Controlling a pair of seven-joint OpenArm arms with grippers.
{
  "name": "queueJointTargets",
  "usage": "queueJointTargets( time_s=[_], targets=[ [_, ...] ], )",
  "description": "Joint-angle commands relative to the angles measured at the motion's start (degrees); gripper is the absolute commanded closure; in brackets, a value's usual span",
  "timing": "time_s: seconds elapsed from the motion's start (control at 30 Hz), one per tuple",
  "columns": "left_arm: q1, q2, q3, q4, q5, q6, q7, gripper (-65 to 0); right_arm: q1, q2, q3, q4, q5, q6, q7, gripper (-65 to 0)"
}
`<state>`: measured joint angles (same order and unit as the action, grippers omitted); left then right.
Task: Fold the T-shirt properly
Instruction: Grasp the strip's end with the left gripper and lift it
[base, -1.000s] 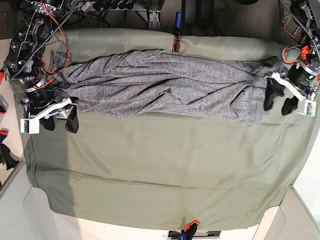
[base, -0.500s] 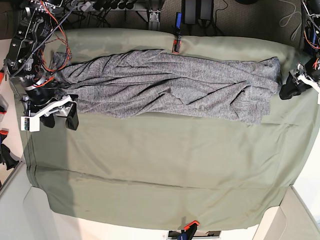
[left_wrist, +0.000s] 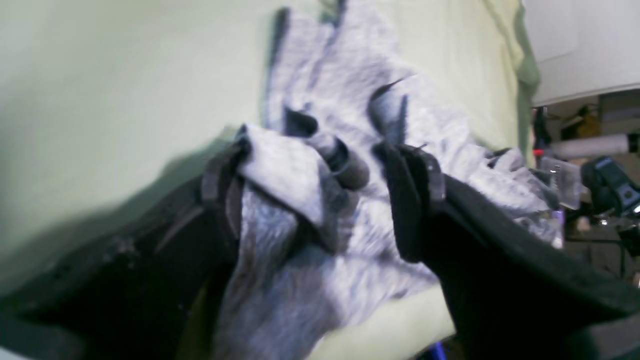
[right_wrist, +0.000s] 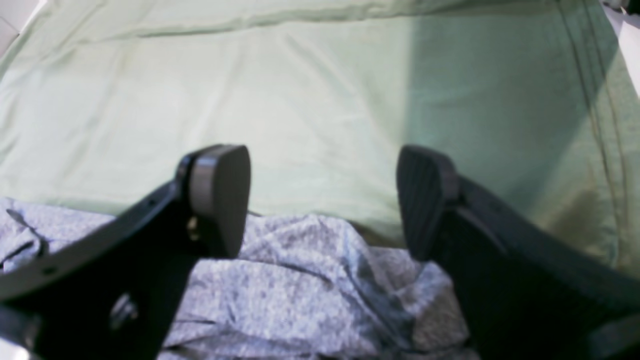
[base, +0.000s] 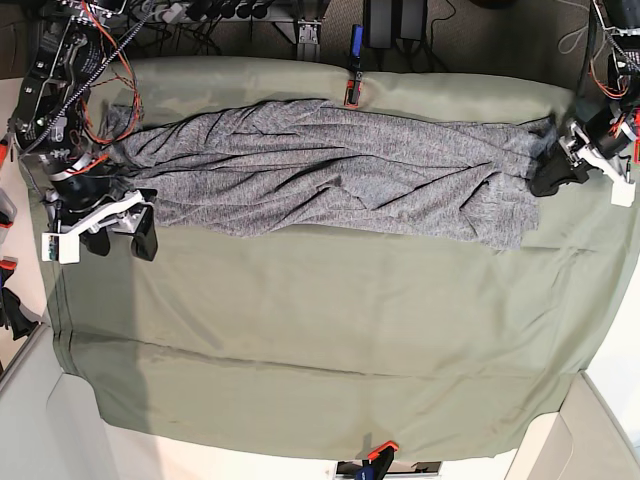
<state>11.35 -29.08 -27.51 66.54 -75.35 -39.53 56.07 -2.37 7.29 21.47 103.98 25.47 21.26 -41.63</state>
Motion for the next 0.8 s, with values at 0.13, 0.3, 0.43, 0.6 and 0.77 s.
queueJointTargets(
  time_s=[0.13, 0.3, 0.43, 0.6, 0.77],
  targets=[
    [-0.9, 2.1, 2.7, 0.9, -2.4, -0.5, 1.1, -42.9, 0.8, 0.5, 0.2, 1.0, 1.1, 0.2, 0.6, -44.7],
    [-0.9, 3.3, 3.9, 3.5, -9.3, -0.5, 6.6, -42.9, 0.8, 0.5, 0.2, 1.0, 1.1, 0.2, 0.7, -44.7],
    [-0.8, 4.7, 4.0, 7.7, -6.4, -0.5, 6.4, -42.9, 0.8, 0.5, 0.2, 1.0, 1.1, 0.2, 0.7, -44.7],
    [-0.9, 5.0, 7.5, 9.8, 0.8, -0.5, 0.9, -42.8, 0.8, 0.5, 0.2, 1.0, 1.2, 0.2, 0.7, -44.7],
    [-0.9, 5.0, 11.1, 9.8, 14.5, -0.5, -9.4, -35.1, 0.8, 0.5, 0.2, 1.0, 1.1, 0.2, 0.9, -44.7]
  ],
)
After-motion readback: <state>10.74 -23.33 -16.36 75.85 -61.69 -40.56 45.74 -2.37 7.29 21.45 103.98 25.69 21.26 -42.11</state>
